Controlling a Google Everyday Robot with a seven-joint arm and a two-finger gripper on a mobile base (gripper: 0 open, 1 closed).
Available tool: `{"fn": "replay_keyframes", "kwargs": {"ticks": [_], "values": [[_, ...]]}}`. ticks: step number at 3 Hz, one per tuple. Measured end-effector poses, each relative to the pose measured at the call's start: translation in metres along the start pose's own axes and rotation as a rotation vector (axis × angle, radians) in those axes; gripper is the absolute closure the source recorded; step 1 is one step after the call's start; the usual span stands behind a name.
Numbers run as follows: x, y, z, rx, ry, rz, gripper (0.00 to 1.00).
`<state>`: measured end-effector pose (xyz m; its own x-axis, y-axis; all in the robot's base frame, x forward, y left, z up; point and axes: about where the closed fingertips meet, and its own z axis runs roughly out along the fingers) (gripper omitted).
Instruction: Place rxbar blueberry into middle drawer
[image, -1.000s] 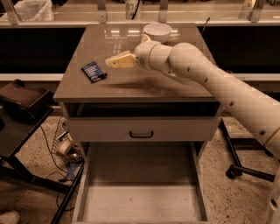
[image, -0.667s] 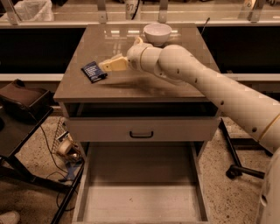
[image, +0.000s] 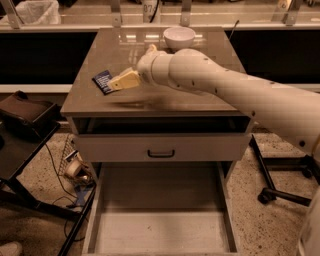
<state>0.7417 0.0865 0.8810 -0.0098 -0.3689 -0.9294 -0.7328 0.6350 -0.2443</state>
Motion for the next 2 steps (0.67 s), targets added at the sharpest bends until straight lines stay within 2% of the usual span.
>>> {"fn": "replay_keyframes", "kwargs": {"ticks": [1,2], "values": [[-0.004,0.009,0.008,-0.025,-0.007,0.014,0.00],[-0.016,0.022,0.022,-0.058,-0.034,0.071,0.00]]}}
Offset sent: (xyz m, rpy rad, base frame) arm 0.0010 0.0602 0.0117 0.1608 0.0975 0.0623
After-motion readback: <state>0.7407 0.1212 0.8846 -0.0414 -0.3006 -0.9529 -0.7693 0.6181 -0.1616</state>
